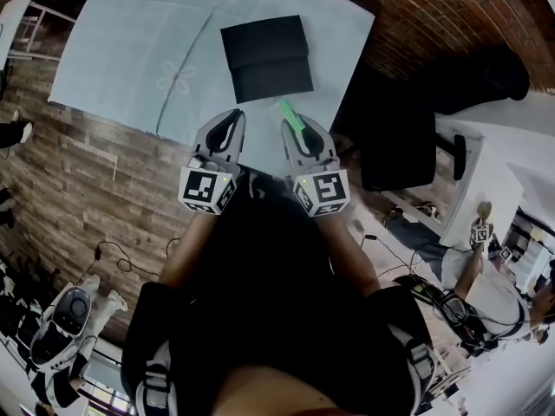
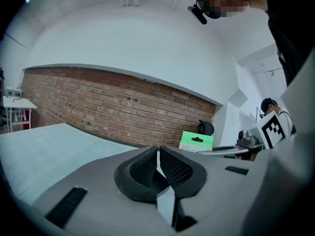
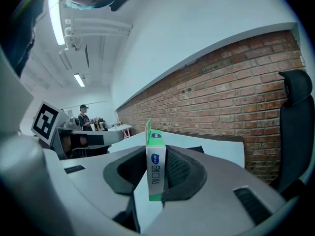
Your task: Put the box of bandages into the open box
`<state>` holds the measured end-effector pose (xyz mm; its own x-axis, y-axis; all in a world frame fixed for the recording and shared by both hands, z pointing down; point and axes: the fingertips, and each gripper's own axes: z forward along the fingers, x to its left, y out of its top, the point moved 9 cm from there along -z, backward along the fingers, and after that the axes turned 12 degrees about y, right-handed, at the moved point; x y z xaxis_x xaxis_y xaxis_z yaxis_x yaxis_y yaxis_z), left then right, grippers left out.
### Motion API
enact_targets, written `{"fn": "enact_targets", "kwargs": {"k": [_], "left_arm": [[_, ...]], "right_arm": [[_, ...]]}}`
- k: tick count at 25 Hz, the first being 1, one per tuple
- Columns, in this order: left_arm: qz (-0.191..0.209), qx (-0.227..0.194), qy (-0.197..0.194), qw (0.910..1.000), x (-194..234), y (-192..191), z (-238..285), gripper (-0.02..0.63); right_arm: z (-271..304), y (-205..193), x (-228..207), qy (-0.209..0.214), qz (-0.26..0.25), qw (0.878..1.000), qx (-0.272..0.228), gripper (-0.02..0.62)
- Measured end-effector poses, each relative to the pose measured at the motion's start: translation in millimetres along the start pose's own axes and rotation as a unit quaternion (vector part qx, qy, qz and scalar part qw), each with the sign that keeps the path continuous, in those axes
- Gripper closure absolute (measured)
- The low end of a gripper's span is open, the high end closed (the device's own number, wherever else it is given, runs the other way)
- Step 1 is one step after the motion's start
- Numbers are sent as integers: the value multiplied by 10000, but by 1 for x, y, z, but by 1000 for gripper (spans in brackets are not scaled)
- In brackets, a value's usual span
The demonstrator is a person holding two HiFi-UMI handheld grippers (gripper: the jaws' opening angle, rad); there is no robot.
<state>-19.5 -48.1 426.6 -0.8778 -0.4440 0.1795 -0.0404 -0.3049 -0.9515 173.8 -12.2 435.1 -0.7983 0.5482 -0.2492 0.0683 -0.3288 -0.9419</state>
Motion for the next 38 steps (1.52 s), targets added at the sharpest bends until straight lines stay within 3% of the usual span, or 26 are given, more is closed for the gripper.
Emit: {"fn": "enact_targets", "kwargs": {"k": [16,27,34,38], "left_arm": [[-142,260,-60,9995,48,-17,32,562],[-251,352,-69,9990,64,-23,50,563],[-303,420,-95,9986,69,-28,58,562],[-347,476,-70,9982,71,-30,61,561]], "right_arm": [[65,-15,-16,-10,-128,9986,515,492],[98,-32,-31,48,-572,9930,1034,492],[118,-41,-39,35,-1407,9778,1553,494],[129,-56,-47,59,-2090,9560,2059,492]]}}
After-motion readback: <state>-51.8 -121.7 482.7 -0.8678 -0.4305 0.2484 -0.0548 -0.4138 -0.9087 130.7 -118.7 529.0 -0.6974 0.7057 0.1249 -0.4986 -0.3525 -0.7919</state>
